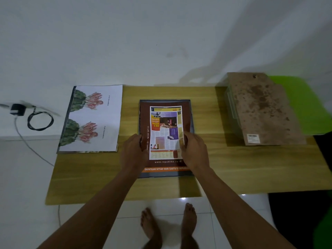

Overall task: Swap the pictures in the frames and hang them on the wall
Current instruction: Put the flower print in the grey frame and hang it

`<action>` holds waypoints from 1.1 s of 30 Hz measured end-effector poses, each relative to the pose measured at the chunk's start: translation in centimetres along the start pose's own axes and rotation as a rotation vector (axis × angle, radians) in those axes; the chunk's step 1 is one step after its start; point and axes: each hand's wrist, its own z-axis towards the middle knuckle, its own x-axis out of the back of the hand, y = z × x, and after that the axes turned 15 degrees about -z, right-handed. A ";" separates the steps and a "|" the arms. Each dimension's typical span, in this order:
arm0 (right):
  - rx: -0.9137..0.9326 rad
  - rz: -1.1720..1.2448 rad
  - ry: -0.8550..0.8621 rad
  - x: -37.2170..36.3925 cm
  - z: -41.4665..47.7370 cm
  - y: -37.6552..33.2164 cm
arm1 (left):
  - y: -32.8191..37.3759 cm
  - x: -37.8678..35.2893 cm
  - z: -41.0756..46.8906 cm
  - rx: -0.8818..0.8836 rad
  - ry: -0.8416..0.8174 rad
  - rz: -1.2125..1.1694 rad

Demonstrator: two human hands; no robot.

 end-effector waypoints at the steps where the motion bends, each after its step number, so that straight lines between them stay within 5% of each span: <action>1: 0.001 0.018 0.002 0.1 0.0 -0.1 | 0.2 -0.1 0.0 0.012 0.028 -0.021; 8: -0.069 0.093 -0.028 0.0 0.7 -0.5 | 1.6 0.3 0.7 0.057 0.139 -0.160; 17: -0.091 0.488 -0.214 4.6 4.4 -6.3 | 3.4 1.1 0.2 -0.013 0.105 -0.394; 26: -0.122 0.349 -0.088 5.8 5.6 -8.0 | 3.7 0.5 -0.1 -0.168 0.126 -0.349; 30: -0.168 0.472 -0.023 8.7 4.8 -6.6 | 4.2 0.9 0.5 -0.018 0.172 -0.508; 33: -0.188 0.626 -0.004 11.3 4.0 -5.2 | 5.2 1.5 1.4 0.242 0.054 -0.576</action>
